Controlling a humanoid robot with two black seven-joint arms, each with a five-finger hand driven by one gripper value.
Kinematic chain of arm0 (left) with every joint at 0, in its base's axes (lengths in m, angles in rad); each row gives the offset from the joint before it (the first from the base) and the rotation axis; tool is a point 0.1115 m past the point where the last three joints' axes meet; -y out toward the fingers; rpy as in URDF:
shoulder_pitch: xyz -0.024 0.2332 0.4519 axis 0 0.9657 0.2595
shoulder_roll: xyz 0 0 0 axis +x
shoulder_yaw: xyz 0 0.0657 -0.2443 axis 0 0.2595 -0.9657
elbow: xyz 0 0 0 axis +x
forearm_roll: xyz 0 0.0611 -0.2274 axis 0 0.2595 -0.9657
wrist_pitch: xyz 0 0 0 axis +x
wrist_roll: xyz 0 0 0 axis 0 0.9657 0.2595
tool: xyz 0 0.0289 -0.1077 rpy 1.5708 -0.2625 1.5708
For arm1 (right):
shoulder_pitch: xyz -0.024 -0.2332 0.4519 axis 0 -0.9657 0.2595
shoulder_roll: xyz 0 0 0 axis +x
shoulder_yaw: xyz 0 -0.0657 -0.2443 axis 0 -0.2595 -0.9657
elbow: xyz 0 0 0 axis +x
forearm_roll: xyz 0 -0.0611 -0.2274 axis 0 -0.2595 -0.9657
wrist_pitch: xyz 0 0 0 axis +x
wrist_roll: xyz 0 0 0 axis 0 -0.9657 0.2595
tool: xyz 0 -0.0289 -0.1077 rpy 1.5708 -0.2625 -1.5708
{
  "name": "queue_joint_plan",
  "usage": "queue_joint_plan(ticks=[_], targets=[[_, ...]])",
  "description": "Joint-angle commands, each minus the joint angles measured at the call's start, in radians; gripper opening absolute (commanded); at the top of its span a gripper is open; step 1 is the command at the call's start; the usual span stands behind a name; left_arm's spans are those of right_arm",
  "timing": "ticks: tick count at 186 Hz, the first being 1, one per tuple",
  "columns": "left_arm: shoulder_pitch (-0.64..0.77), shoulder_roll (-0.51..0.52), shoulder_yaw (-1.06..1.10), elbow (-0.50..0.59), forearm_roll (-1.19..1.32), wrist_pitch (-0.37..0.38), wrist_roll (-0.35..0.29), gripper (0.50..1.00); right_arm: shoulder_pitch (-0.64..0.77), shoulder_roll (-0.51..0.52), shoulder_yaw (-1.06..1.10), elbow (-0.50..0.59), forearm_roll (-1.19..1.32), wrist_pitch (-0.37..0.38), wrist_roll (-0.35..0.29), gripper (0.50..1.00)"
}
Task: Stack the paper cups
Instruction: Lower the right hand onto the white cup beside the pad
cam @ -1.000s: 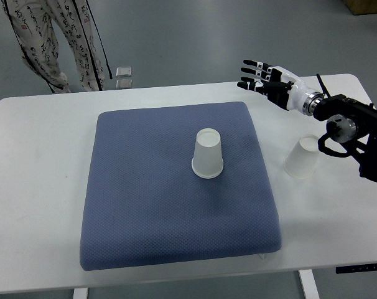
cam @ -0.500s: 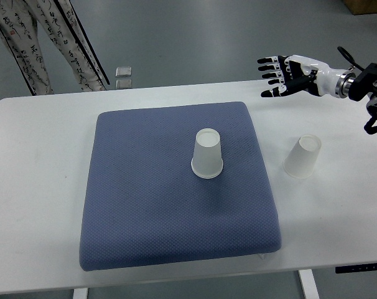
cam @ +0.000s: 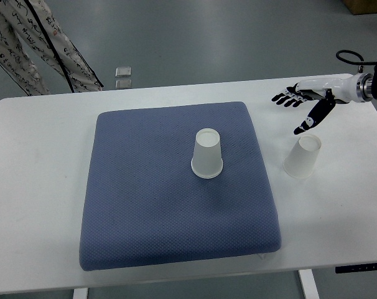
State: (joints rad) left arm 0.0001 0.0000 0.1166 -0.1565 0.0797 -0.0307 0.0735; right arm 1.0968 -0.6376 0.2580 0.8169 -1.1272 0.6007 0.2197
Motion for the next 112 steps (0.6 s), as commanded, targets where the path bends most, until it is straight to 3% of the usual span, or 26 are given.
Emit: queue_joint_plan(ticks=[1, 42, 112], targets=[[0.0, 0.0, 0.0, 0.0, 0.0, 0.0, 0.0, 1.0, 0.017, -0.016, -0.057, 0.044, -0.002, 0.001, 0.001, 0.915], [0.0, 0.0, 0.0, 0.0, 0.0, 0.0, 0.0, 1.0, 0.028, -0.048, -0.137, 0.08, -0.04, -0.036, 0.003, 0.915], [0.0, 0.0, 0.0, 0.0, 0.0, 0.0, 0.0, 1.0, -0.017, -0.036, -0.253, 0.076, -0.103, -0.226, 0.004, 0.913]])
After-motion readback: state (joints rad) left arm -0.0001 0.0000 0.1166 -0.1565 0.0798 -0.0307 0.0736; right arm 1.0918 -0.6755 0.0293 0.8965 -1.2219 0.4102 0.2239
